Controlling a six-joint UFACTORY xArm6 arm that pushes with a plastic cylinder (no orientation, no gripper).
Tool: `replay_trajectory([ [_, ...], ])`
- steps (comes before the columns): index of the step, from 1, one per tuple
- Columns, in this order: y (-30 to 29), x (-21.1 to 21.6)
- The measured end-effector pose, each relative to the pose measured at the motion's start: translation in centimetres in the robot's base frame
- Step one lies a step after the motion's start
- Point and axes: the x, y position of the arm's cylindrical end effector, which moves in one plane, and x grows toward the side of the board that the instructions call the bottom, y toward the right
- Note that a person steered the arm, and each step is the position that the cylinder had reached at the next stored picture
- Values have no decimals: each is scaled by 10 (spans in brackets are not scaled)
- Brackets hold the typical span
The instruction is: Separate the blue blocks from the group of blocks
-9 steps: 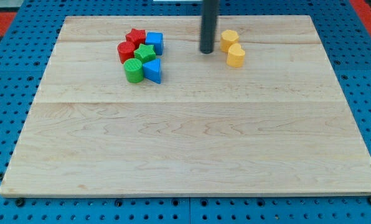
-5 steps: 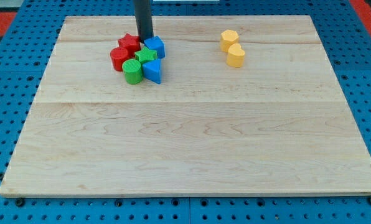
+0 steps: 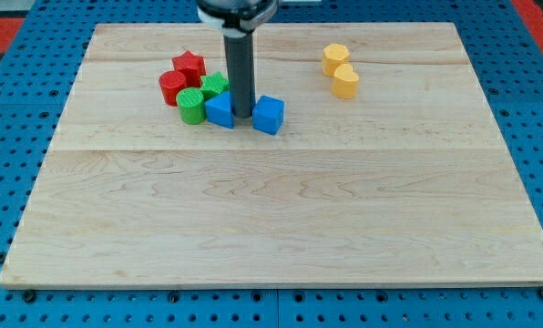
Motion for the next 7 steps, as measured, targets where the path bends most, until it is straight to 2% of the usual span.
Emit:
replay_trajectory([
  [2, -44, 17],
  [4, -152, 14],
  [5, -159, -17],
  [6, -99, -24],
  [7, -38, -6],
])
